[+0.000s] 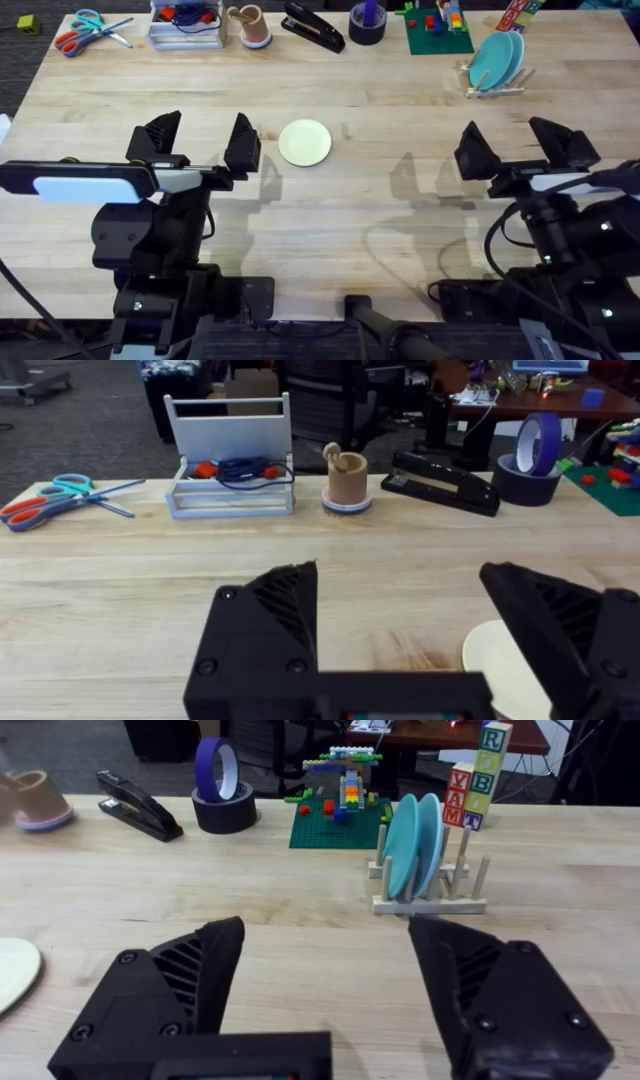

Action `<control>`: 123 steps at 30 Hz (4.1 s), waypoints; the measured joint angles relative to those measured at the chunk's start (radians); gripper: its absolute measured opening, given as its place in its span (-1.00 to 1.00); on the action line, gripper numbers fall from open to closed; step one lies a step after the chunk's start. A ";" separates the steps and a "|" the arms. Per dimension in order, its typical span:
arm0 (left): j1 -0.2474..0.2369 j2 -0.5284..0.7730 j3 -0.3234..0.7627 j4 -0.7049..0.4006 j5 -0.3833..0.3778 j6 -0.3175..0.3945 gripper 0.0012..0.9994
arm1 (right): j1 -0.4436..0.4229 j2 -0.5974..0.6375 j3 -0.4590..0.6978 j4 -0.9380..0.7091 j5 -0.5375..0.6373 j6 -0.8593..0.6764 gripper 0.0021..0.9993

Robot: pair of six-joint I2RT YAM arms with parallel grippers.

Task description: Pick up the plates from the table one by one and place each into a slot on the dish rack.

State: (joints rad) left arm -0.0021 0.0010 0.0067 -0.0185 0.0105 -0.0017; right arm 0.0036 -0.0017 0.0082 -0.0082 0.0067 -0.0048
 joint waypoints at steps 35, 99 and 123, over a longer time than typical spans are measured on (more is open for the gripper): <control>0.000 0.392 0.734 -0.664 -0.009 0.002 0.98 | 0.000 0.389 0.630 -0.446 -0.001 0.001 0.99; 0.171 1.451 1.010 -0.787 0.831 0.191 -0.92 | 0.000 0.891 0.913 -0.741 -0.128 0.001 0.99; 0.103 1.709 0.933 -0.628 0.861 0.190 -0.92 | 0.000 0.891 0.913 -0.741 -0.128 0.001 0.99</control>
State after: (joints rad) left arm 0.1008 1.7103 0.9401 -0.6470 0.8715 0.1883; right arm 0.0036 0.8894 0.9215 -0.7490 -0.1211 -0.0040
